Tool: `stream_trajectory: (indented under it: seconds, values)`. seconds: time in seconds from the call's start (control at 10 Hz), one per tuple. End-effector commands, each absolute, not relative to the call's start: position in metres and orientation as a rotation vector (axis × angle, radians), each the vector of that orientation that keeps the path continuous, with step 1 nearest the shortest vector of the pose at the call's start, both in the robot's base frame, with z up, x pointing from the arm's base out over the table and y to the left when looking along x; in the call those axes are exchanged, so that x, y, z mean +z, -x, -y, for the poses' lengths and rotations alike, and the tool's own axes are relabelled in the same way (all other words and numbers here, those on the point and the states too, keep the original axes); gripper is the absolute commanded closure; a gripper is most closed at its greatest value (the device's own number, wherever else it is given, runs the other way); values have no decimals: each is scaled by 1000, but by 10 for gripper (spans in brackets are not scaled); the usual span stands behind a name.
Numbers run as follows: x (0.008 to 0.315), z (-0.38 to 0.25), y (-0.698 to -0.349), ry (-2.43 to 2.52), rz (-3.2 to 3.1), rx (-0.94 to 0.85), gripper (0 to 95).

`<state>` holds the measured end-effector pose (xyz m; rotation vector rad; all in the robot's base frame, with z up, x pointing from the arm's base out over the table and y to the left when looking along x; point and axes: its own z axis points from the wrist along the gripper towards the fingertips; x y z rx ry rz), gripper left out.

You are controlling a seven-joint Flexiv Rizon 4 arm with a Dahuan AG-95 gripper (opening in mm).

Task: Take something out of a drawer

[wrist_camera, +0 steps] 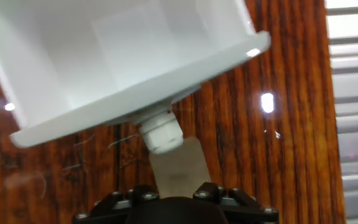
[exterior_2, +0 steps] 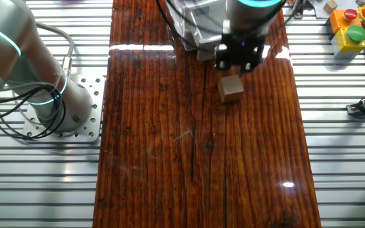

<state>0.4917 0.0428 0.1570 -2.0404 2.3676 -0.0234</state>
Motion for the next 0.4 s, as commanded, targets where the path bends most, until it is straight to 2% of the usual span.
stream_trajectory:
  seconds: [0.1,0.4]
  values:
    - [197,-48,-484,1937,-2493,-79,950]
    - [222,-54,-476,1890,-2532,-83,950]
